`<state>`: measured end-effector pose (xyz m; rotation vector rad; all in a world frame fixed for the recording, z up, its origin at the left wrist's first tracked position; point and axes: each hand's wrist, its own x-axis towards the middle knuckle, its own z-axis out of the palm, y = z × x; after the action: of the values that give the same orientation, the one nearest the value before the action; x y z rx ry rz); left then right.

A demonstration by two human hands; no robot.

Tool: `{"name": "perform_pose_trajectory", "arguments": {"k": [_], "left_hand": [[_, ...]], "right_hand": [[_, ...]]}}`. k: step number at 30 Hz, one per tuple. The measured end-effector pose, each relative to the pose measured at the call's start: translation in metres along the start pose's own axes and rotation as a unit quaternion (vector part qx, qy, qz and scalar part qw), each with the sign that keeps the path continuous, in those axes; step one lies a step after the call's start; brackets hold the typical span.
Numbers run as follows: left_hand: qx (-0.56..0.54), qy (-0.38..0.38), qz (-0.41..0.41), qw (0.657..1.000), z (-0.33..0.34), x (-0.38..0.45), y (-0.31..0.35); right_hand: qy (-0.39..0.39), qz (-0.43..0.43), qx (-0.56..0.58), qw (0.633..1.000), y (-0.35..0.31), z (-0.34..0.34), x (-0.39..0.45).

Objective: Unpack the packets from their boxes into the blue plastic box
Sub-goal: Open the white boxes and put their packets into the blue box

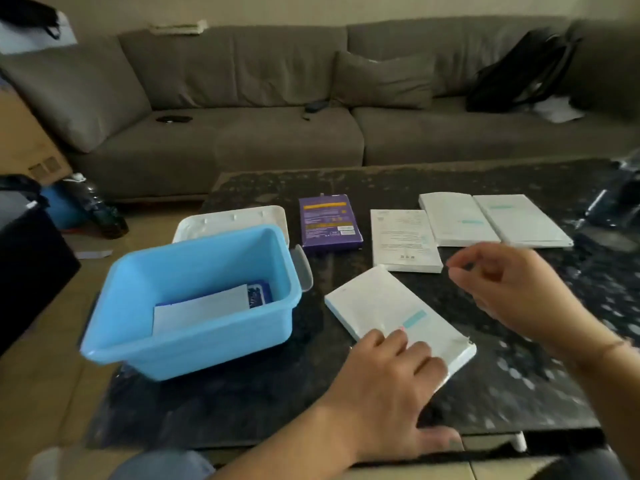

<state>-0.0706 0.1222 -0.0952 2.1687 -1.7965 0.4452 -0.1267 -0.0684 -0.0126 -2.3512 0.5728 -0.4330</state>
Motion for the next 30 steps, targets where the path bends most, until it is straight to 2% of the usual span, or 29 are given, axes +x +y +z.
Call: {"name": "perform_pose_trajectory", "arguments": {"k": [2, 8, 11, 17, 23, 27, 30], "left_hand": [[0.026, -0.021, -0.007, 0.999, 0.026, -0.002, 0.005], [-0.041, 0.106, -0.069, 0.991, 0.05, -0.004, 0.004], [-0.041, 0.135, -0.08, 0.987, 0.051, -0.002, 0.0], [-0.101, 0.17, -0.223, 0.955, 0.03, 0.009, -0.002], [-0.122, 0.163, -0.256, 0.945, 0.015, 0.012, -0.006], [-0.127, 0.165, -0.251, 0.945, 0.013, 0.009, -0.008], [-0.131, 0.177, -0.252, 0.943, 0.008, 0.01, -0.013]], "right_hand": [[0.006, 0.04, 0.014, 0.999, 0.034, 0.0, -0.025], [-0.01, 0.087, 0.007, 0.996, 0.088, 0.022, -0.081], [-0.024, 0.082, -0.015, 0.996, 0.092, 0.036, -0.09], [0.041, -0.059, -0.073, 0.995, 0.08, 0.07, -0.092], [0.085, -0.172, -0.14, 0.971, 0.066, 0.084, -0.073], [0.082, -0.199, -0.227, 0.95, 0.063, 0.092, -0.064], [0.098, -0.214, -0.228, 0.945, 0.06, 0.095, -0.061]]}}
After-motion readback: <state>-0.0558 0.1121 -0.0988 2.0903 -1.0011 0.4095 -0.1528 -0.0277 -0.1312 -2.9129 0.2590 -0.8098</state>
